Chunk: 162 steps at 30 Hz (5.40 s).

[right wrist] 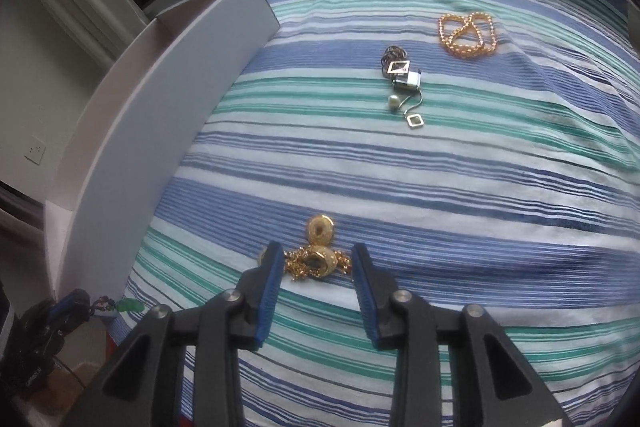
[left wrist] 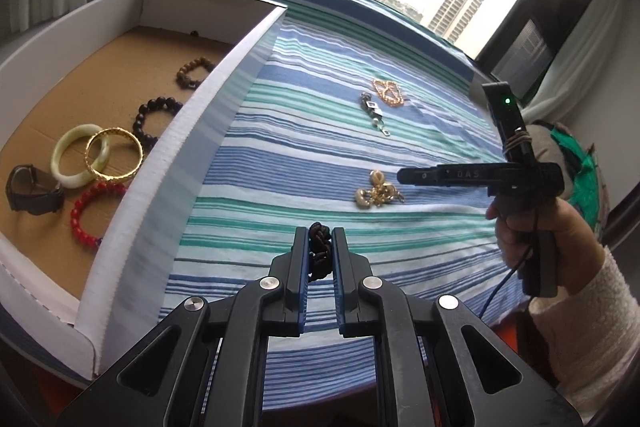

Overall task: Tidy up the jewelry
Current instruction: 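Grasp the gold earrings with the right tool while the left tool holds the chain, then carry the chain and earrings into the white tray and open both tools, then move both tools back over the silver keychain and gold bead necklace, then grasp the silver keychain cluster with the left tool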

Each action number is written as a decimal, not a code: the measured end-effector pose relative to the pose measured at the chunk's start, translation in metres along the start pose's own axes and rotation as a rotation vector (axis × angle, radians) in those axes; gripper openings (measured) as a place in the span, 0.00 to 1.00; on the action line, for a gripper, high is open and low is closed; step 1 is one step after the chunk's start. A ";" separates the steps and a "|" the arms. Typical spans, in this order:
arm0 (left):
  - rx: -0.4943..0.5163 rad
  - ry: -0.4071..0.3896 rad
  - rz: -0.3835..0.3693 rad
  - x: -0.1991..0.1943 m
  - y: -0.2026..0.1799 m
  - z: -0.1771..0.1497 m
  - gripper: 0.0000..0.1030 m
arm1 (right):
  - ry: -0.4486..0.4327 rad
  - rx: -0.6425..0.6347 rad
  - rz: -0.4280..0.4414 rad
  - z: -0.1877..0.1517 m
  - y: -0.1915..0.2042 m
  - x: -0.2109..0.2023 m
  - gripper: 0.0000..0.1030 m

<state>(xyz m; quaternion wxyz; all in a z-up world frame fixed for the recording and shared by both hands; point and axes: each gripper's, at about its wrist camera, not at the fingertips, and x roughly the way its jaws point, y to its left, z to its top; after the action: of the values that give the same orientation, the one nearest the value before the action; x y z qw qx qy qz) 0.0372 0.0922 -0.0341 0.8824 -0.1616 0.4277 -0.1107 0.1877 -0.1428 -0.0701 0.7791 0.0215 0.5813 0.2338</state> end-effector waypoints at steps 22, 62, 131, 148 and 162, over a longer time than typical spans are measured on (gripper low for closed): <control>-0.029 0.004 -0.066 -0.017 -0.002 0.012 0.08 | -0.001 -0.192 -0.054 -0.004 0.024 0.002 0.10; -0.136 -0.019 0.328 -0.016 0.179 0.099 0.52 | -0.184 -0.462 0.099 0.123 0.309 0.054 0.50; 0.092 0.257 0.225 0.292 -0.123 0.196 0.89 | -0.376 0.083 -0.280 -0.117 -0.114 -0.030 0.87; 0.131 0.169 0.180 0.290 -0.113 0.175 0.17 | -0.382 0.092 -0.258 -0.118 -0.114 -0.031 0.88; 0.114 0.066 0.049 0.122 -0.089 0.128 0.17 | -0.354 0.074 -0.281 -0.115 -0.111 -0.029 0.89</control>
<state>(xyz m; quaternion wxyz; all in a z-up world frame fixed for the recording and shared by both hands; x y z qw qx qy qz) 0.2078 -0.0056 -0.0132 0.8780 -0.0967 0.4536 -0.1184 0.1140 -0.2806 -0.1148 0.8925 0.0094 0.4410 0.0941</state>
